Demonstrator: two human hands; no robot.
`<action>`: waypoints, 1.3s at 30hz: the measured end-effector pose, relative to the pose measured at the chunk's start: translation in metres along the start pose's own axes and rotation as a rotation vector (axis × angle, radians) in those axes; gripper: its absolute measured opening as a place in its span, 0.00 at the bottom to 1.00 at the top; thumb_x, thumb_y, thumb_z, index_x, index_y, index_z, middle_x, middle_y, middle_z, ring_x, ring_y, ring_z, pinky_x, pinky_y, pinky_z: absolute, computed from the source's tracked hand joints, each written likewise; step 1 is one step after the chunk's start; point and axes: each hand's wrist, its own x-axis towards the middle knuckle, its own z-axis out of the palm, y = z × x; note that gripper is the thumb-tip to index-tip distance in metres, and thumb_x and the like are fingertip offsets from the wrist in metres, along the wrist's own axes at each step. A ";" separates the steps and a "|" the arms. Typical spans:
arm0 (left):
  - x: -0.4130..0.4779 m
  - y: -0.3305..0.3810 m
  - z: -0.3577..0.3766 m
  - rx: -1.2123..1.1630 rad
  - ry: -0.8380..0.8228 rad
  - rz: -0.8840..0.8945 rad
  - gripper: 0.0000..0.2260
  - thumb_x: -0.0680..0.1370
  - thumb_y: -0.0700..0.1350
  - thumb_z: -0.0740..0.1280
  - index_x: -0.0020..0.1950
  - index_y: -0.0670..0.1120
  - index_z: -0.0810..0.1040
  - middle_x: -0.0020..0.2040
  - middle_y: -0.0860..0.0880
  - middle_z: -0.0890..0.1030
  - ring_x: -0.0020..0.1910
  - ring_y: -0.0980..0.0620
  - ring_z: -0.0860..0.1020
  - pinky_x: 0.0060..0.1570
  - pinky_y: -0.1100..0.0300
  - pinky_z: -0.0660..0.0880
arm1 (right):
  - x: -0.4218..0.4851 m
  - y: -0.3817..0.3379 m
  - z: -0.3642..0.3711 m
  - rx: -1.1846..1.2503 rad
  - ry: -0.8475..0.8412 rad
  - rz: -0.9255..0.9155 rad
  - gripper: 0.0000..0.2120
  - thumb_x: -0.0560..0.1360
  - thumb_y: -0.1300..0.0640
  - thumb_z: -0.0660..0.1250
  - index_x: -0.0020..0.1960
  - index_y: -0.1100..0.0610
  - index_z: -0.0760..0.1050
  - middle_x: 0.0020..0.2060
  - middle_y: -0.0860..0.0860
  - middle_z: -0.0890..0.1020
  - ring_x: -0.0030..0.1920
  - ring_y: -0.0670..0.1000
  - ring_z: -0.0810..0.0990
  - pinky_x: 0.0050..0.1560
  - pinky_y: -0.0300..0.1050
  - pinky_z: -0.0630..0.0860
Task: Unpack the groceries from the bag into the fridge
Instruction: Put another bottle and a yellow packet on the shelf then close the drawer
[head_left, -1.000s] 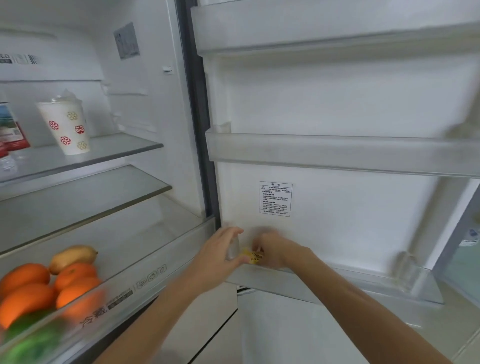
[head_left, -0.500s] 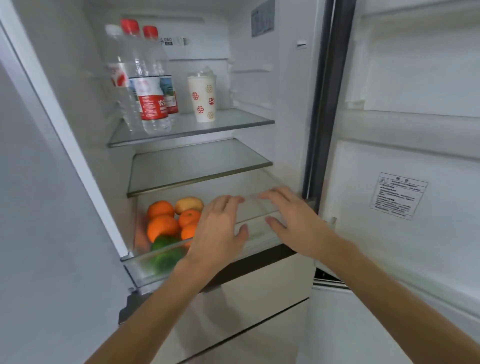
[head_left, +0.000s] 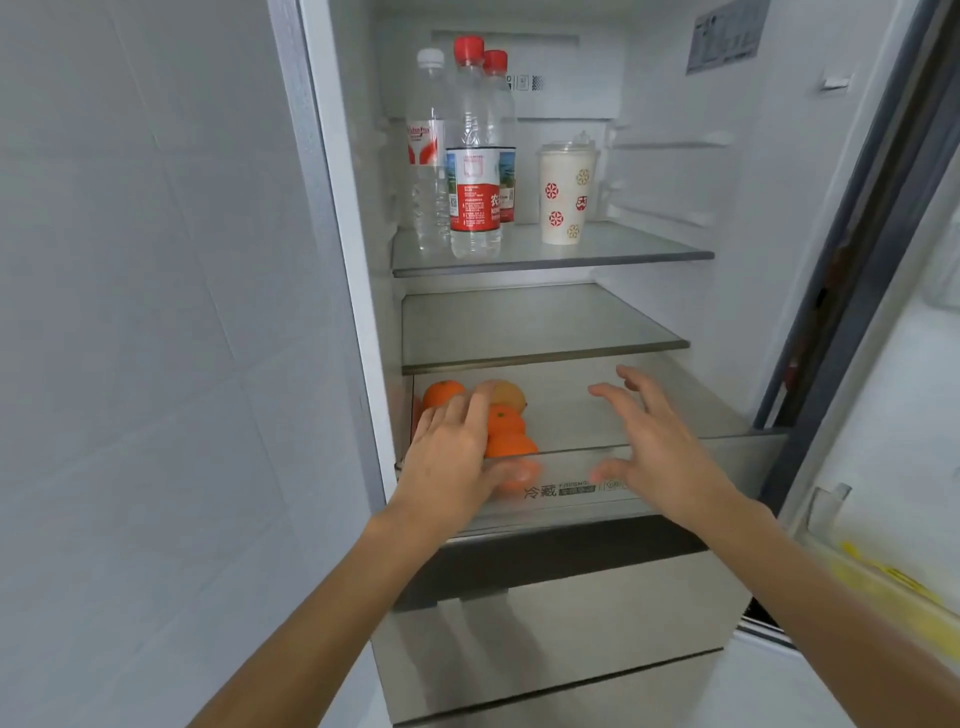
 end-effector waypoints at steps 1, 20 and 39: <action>0.002 -0.003 0.001 -0.015 -0.002 -0.002 0.41 0.71 0.65 0.71 0.77 0.52 0.57 0.72 0.50 0.70 0.71 0.46 0.68 0.73 0.51 0.61 | 0.001 0.000 0.003 0.015 0.012 0.008 0.43 0.66 0.52 0.79 0.74 0.47 0.59 0.77 0.49 0.51 0.76 0.54 0.57 0.71 0.53 0.67; 0.097 -0.048 0.040 0.273 0.079 0.000 0.37 0.73 0.69 0.59 0.74 0.45 0.69 0.72 0.43 0.72 0.77 0.42 0.62 0.77 0.46 0.55 | 0.118 0.035 0.034 -0.335 -0.001 -0.139 0.44 0.70 0.42 0.71 0.78 0.52 0.54 0.78 0.55 0.55 0.79 0.56 0.46 0.75 0.57 0.38; 0.139 -0.046 0.048 0.304 0.079 -0.163 0.22 0.76 0.58 0.70 0.58 0.42 0.73 0.57 0.43 0.75 0.58 0.41 0.73 0.54 0.49 0.72 | 0.161 0.033 0.058 -0.233 0.087 -0.055 0.26 0.71 0.47 0.73 0.64 0.54 0.70 0.57 0.53 0.73 0.59 0.56 0.71 0.62 0.47 0.66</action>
